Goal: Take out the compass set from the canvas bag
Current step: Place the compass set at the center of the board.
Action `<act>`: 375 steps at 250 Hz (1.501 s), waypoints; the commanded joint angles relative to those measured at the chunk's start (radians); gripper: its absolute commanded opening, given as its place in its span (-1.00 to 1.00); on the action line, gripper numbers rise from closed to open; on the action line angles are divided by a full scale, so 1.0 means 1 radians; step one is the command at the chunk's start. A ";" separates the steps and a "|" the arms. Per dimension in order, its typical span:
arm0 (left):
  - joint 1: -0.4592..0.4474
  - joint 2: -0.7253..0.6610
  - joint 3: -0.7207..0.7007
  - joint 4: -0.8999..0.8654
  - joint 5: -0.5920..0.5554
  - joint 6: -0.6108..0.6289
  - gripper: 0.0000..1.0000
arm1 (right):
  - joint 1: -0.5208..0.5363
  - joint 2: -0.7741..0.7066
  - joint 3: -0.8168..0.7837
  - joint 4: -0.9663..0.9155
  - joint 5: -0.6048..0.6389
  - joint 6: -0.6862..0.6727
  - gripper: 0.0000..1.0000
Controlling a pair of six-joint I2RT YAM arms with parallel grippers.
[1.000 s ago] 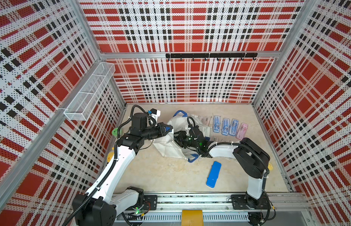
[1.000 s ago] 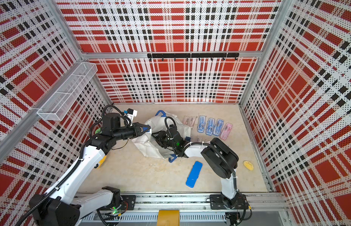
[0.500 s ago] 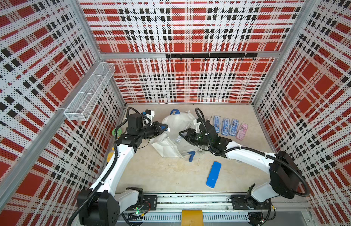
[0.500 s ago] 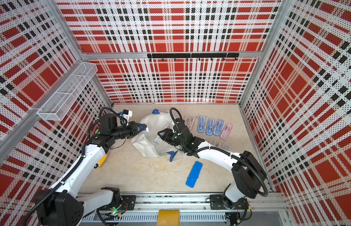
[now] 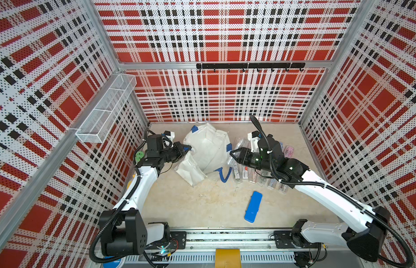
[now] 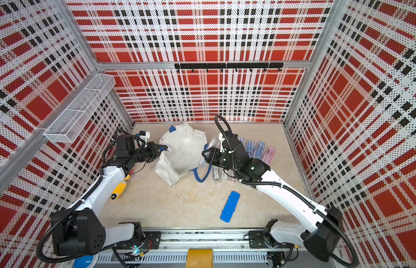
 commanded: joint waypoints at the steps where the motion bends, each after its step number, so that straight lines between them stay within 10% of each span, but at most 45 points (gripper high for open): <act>1: 0.050 0.028 -0.050 0.091 0.015 -0.053 -1.00 | -0.003 -0.033 -0.074 -0.147 -0.020 -0.035 -0.30; 228: 0.121 -0.101 -0.290 0.222 0.034 -0.261 -1.00 | -0.003 0.202 -0.502 0.104 -0.313 0.285 -0.23; 375: 0.079 -0.056 -0.231 0.220 0.044 -0.247 -1.00 | 0.009 0.104 -0.406 -0.101 -0.242 0.276 0.53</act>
